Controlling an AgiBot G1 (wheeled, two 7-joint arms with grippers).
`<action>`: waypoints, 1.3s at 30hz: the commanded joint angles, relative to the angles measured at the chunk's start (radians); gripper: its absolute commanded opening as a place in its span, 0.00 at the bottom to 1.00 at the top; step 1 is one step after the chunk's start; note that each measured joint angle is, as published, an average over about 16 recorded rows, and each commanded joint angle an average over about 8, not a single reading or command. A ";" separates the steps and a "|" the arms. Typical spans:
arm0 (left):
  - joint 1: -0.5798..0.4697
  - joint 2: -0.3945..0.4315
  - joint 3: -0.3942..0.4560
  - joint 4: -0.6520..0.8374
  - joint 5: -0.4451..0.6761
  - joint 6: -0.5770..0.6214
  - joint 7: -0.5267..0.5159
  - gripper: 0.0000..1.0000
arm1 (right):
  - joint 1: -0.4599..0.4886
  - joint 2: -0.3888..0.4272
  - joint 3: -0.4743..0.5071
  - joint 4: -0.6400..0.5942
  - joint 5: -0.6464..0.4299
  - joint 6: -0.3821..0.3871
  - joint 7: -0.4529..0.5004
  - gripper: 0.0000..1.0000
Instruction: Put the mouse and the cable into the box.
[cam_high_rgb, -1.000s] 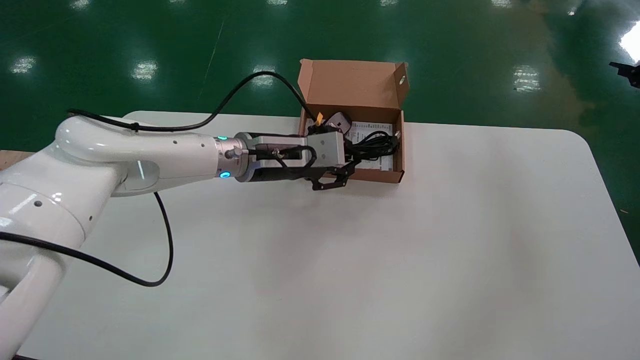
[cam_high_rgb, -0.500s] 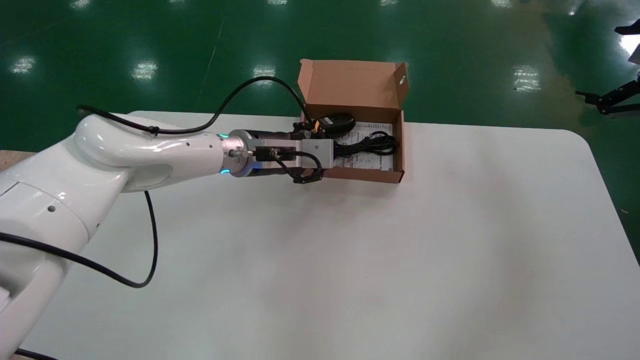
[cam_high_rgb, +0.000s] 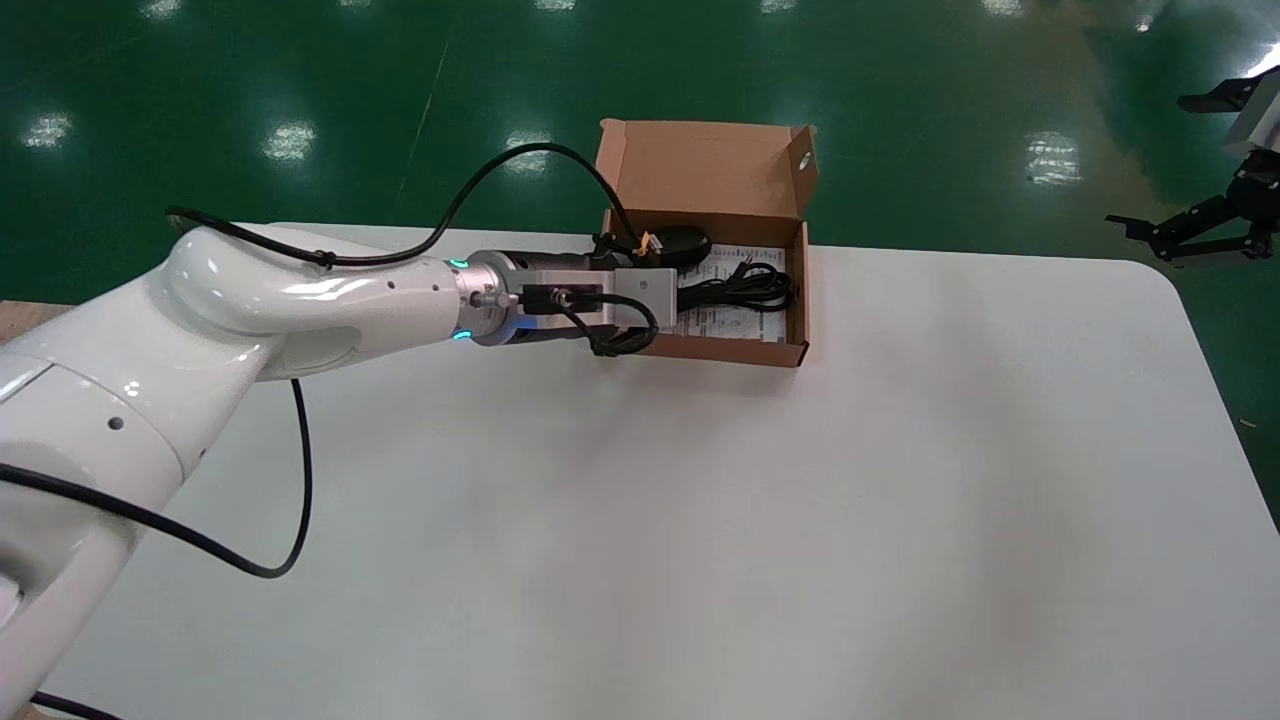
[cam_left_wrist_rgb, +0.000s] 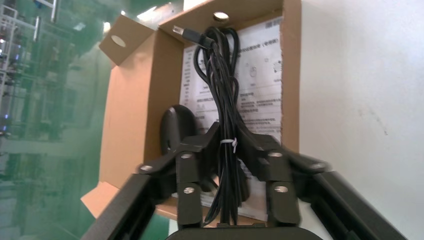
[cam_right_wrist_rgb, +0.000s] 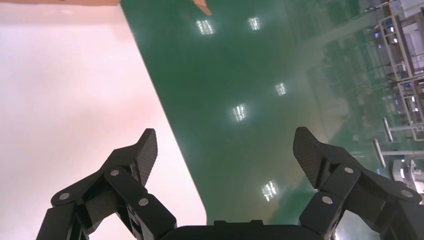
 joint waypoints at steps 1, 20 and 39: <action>0.000 0.000 0.004 -0.002 -0.002 -0.003 -0.001 1.00 | -0.003 -0.001 0.002 -0.005 0.002 -0.008 0.004 1.00; 0.091 -0.121 -0.125 -0.139 -0.083 0.129 -0.123 1.00 | -0.129 0.032 0.070 0.191 0.081 -0.049 0.135 1.00; 0.271 -0.361 -0.366 -0.418 -0.247 0.379 -0.367 1.00 | -0.418 0.103 0.225 0.604 0.262 -0.173 0.449 1.00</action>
